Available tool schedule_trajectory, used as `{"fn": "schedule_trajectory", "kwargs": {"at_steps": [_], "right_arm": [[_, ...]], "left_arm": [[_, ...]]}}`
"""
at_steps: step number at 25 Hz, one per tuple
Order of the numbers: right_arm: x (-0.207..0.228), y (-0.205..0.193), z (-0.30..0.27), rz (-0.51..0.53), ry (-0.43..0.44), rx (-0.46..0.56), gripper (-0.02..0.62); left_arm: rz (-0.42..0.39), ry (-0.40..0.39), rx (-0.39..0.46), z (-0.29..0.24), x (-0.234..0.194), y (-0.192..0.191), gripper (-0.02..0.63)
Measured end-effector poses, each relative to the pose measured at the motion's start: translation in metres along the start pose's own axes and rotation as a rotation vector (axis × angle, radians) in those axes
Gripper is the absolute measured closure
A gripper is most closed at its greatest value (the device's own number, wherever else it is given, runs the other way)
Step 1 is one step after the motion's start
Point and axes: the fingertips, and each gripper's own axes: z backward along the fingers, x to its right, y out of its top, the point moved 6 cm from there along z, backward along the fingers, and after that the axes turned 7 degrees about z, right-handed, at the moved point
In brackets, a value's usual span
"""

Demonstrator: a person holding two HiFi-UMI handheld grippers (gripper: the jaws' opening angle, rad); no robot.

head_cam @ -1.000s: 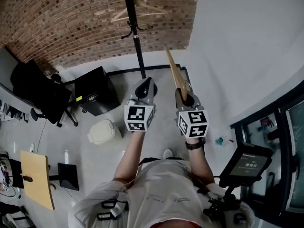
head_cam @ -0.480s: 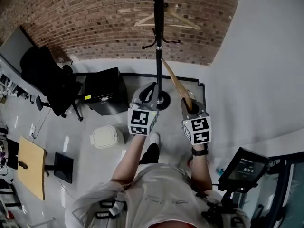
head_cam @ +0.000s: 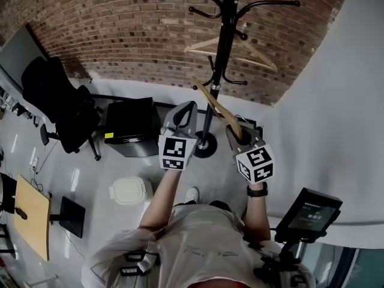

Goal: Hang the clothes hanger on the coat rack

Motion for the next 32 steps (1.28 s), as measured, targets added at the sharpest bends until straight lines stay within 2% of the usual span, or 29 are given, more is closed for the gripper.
{"fn": "schedule_trajectory", "kwargs": {"at_steps": [3,6,9,11,15,19,21,26,29,32], "right_arm": [[0.009,0.006,-0.024,0.001,0.085,0.01,0.589],[0.027,0.013,-0.039,0.043,0.133,-0.018,0.589],[0.048,0.025,-0.049,0.111,0.197,-0.035,0.589],[0.065,0.034,-0.055,0.138,0.27,-0.037,0.589],[0.097,0.063,-0.059,0.196,0.403,-0.009,0.589],[0.114,0.091,-0.066,0.281,0.486,0.001,0.588],[0.118,0.099,-0.072,0.272,0.565,0.009,0.588],[0.137,0.113,-0.084,0.095,0.819,0.065,0.589],[0.153,0.117,-0.091,0.084,0.883,0.058,0.589],[0.164,0.117,-0.102,0.12,0.892,0.012,0.589]], "left_arm": [[0.029,0.023,0.004,-0.018,-0.022,0.006,0.606],[0.049,0.037,0.016,-0.034,-0.031,0.014,0.606],[0.002,0.064,0.018,-0.047,-0.037,0.025,0.606],[-0.02,0.069,0.025,-0.054,-0.037,0.035,0.606],[0.027,0.078,0.064,-0.064,-0.036,0.048,0.606],[0.066,0.093,0.039,-0.072,-0.037,0.044,0.606],[0.058,0.109,0.035,-0.072,-0.038,0.044,0.606],[0.043,0.141,0.053,-0.068,-0.04,0.048,0.606],[0.037,0.155,0.046,-0.067,-0.039,0.047,0.606],[0.02,0.167,0.055,-0.065,-0.039,0.05,0.606]]}}
